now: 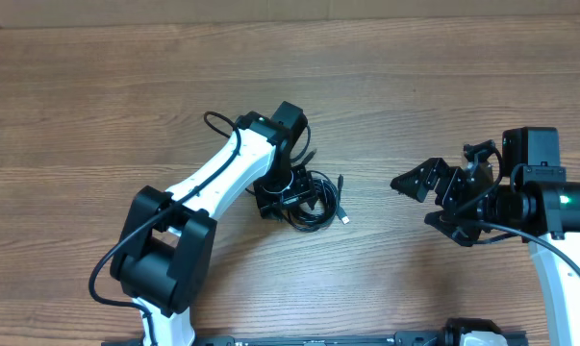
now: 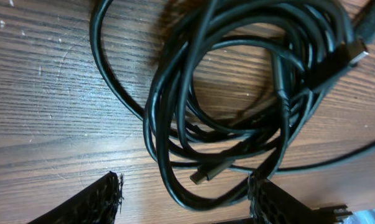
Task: Untangle cables
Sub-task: 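Grasp the cable coil with the left gripper and lift it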
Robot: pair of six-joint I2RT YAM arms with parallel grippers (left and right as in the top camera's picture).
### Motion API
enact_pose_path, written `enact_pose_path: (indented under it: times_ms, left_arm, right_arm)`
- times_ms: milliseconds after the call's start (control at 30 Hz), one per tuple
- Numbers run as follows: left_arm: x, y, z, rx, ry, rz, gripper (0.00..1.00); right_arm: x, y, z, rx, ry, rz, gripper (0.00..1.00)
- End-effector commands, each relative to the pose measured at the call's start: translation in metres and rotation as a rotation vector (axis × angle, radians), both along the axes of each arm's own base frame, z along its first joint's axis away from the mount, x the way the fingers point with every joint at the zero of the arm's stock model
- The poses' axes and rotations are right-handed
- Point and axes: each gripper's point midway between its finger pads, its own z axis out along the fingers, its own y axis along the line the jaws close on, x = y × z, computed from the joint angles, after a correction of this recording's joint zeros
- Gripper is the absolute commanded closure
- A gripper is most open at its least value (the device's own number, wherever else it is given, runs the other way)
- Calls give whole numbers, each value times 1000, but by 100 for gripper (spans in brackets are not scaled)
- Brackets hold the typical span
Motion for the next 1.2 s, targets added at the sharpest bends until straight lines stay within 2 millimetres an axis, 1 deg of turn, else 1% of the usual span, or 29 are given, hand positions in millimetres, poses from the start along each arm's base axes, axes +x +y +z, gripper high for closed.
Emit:
enact_pose_path:
  times_ms: [0, 67, 133, 300, 400, 467, 567, 633, 667, 700, 767, 900, 967, 1067, 1167]
  left_arm:
    - [-2, -3, -11, 6, 40, 31, 33]
    - [-1, -3, -14, 7, 42, 31, 34]
    - [1, -3, -16, 5, 41, 34, 39]
    - [5, -3, -16, -3, 29, 33, 59]
    - [4, -4, -15, -14, 30, 26, 65]
    - [5, -8, -13, -47, 28, 5, 66]
    - [7, -17, -6, -143, 28, -39, 76]
    - [10, -16, -3, -172, 22, -52, 85]
    - [11, -15, -1, -180, 19, -57, 91]
    - [12, -14, 0, -191, 20, -60, 94]
    - [15, -11, 4, -213, 20, -58, 96]
    - [17, -7, 9, -230, 31, -47, 96]
    - [18, -8, 15, -258, 23, -73, 96]
    - [20, -13, 36, -308, 4, -113, 96]
    - [26, -16, 69, -338, -46, -168, 96]
  right_arm:
    - [4, -1, 8, 1, -32, 3, 0]
    - [4, -1, 8, 1, -31, 3, 0]
    - [3, -1, 8, 1, -28, 4, 0]
    - [1, -1, 7, -7, -35, 23, 0]
    - [1, -1, 6, -9, -33, 22, 0]
    - [1, -1, 6, -10, -33, 22, 0]
    - [2, -2, 6, -13, -37, 21, 0]
    - [2, -2, 7, -13, -40, 21, 0]
    - [3, -2, 7, -13, -41, 21, 0]
    - [3, -2, 7, -13, -41, 21, 0]
    - [3, -2, 7, -14, -42, 21, 0]
    - [4, -2, 7, -14, -49, 21, 0]
    - [5, -2, 7, -14, -52, 21, 0]
    - [6, -2, 8, -14, -55, 21, 0]
    - [8, -2, 9, -15, -68, 21, 0]
